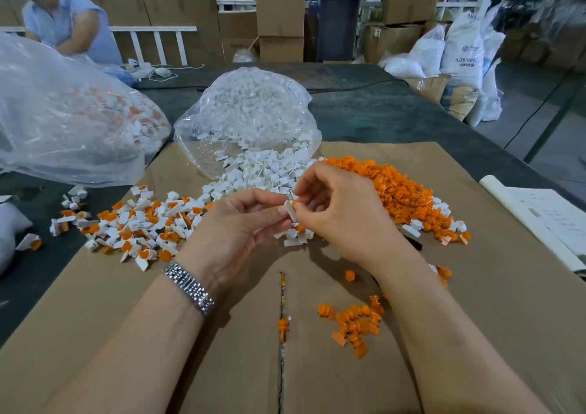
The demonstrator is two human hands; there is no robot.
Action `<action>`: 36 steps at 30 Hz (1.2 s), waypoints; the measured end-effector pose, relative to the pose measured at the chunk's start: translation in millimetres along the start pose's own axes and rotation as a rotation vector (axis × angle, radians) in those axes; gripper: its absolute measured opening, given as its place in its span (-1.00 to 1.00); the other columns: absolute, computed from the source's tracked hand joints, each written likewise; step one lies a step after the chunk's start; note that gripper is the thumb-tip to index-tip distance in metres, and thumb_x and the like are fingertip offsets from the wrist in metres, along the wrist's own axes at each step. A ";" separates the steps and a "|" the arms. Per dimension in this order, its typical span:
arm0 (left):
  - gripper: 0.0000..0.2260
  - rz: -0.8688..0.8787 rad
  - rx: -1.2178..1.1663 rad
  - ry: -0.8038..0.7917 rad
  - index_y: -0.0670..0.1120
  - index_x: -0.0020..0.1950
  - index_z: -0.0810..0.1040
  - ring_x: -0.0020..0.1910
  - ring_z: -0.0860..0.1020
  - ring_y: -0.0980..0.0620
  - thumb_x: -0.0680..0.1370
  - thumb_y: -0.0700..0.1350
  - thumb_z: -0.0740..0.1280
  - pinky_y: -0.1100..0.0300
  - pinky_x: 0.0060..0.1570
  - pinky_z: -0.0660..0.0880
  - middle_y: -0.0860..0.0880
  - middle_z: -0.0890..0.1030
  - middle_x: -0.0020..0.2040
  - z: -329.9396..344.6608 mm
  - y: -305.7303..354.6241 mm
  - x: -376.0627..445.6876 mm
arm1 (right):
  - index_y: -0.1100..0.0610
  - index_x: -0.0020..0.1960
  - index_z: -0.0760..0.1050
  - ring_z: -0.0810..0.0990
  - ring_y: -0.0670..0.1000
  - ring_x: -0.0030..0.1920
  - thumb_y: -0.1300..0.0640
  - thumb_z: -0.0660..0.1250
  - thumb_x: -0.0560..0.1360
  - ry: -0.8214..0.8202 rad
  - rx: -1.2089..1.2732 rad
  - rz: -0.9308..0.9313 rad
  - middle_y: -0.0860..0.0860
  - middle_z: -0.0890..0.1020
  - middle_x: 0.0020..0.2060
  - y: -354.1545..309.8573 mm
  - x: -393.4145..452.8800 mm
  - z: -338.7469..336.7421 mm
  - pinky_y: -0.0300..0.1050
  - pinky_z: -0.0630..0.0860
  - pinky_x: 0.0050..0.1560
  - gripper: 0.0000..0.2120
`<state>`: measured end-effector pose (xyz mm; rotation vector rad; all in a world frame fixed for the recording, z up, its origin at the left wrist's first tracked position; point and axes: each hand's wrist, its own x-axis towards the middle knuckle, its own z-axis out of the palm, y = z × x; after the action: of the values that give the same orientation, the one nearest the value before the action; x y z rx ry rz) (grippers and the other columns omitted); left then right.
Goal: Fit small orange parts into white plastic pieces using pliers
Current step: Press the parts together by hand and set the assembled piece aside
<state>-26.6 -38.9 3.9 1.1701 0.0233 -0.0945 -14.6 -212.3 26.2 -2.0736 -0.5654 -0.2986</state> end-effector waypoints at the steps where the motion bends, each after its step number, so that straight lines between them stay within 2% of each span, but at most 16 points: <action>1: -0.81 -0.008 -0.014 -0.005 -0.28 -0.05 0.66 -0.04 0.72 -0.10 0.35 -0.34 0.44 0.17 -0.04 0.67 -0.27 0.71 -0.03 -0.3 -0.4 0.5 | 0.09 -0.09 0.56 0.57 -0.19 -0.28 0.19 0.53 0.46 0.013 0.008 0.002 -0.10 0.61 -0.27 -1.0 -0.4 2.0 -0.35 0.52 -0.22 -0.85; 4: -0.83 -0.056 -0.078 -0.053 -0.28 -0.03 0.66 -0.06 0.73 -0.09 0.39 -0.34 0.43 0.23 -0.12 0.66 -0.26 0.71 -0.02 -0.9 0.1 1.8 | 0.07 -0.08 0.57 0.61 -0.18 -0.26 0.19 0.53 0.46 0.036 0.082 0.038 -0.09 0.63 -0.25 -1.9 0.5 2.1 -0.34 0.54 -0.21 -0.86; 7: -0.86 -0.075 -0.142 -0.078 -0.26 -0.04 0.68 -0.01 0.73 -0.12 0.43 -0.36 0.41 0.25 -0.15 0.65 -0.25 0.71 -0.01 -3.2 1.3 3.1 | 0.07 -0.05 0.60 0.66 -0.08 -0.21 0.18 0.53 0.48 0.025 0.198 0.080 -0.04 0.66 -0.20 -1.7 1.7 -2.1 -0.26 0.60 -0.17 -0.87; 13: -0.80 -0.017 -0.187 -0.042 -0.29 0.04 0.62 -0.06 0.72 -0.04 0.42 -0.35 0.40 0.24 -0.10 0.64 -0.20 0.71 -0.04 -2.5 0.8 3.3 | 0.06 -0.08 0.60 0.66 -0.09 -0.20 0.18 0.49 0.51 0.065 0.162 0.057 -0.06 0.67 -0.24 -3.0 1.7 -0.5 -0.29 0.57 -0.17 -0.92; 21: -0.78 0.018 -0.095 -0.036 -0.31 0.03 0.62 -0.10 0.72 -0.05 0.40 -0.33 0.42 0.24 -0.14 0.65 -0.19 0.72 -0.08 -2.0 2.5 0.4 | 0.11 -0.05 0.61 0.66 -0.08 -0.16 0.21 0.46 0.53 0.038 0.085 0.014 -0.06 0.67 -0.20 -3.5 1.0 2.6 -0.11 0.62 -0.08 -0.95; 25: -0.84 -0.023 -0.154 -0.075 -0.23 -0.02 0.69 -0.11 0.73 -0.05 0.43 -0.34 0.41 0.22 -0.13 0.65 -0.22 0.72 -0.04 -4.1 4.7 0.7 | 0.07 0.04 0.61 0.67 -0.01 -0.12 0.16 0.52 0.49 -0.061 0.233 0.058 -0.03 0.66 -0.15 -3.5 1.0 -6.1 -0.09 0.64 -0.05 -0.85; 27: -0.84 -0.047 -0.198 -0.089 -0.19 -0.05 0.72 -0.13 0.72 -0.03 0.44 -0.34 0.41 0.22 -0.14 0.65 -0.20 0.72 -0.07 -5.3 5.9 0.8 | 0.04 0.12 0.60 0.64 -0.07 -0.14 0.15 0.56 0.45 -0.117 0.251 0.052 -0.06 0.63 -0.12 -3.3 0.5 -10.0 -0.17 0.63 -0.06 -0.72; 29: -0.83 -0.074 -0.228 -0.113 -0.18 -0.04 0.72 -0.12 0.73 -0.04 0.44 -0.34 0.40 0.22 -0.15 0.65 -0.21 0.72 -0.04 -6.3 7.1 0.2 | 0.04 0.18 0.60 0.61 -0.10 -0.14 0.17 0.57 0.44 -0.140 0.256 0.050 -0.06 0.61 -0.09 -1.4 1.2 -14.4 -0.16 0.61 -0.04 -0.66; 32: -0.84 -0.099 -0.232 -0.136 -0.18 -0.03 0.71 -0.07 0.74 -0.08 0.44 -0.34 0.41 0.22 -0.16 0.66 -0.25 0.72 0.02 -6.9 8.7 -1.4 | 0.04 0.18 0.64 0.62 -0.09 -0.08 0.17 0.54 0.46 -0.150 0.225 0.031 -0.02 0.63 -0.06 1.2 2.7 -18.3 -0.09 0.61 0.03 -0.70; 36: -0.85 -0.083 -0.193 -0.119 -0.20 -0.02 0.62 -0.07 0.74 -0.12 0.43 -0.32 0.43 0.22 -0.17 0.66 -0.24 0.72 -0.04 -5.4 10.1 -1.8 | 0.09 0.11 0.68 0.66 0.00 -0.04 0.17 0.55 0.46 -0.133 0.234 0.022 0.05 0.66 -0.07 1.9 3.0 -17.7 -0.07 0.63 0.03 -0.77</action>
<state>-27.4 -29.9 11.1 0.9691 -0.0239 -0.2304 -10.9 -227.3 35.5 -1.8799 -0.6261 -0.0772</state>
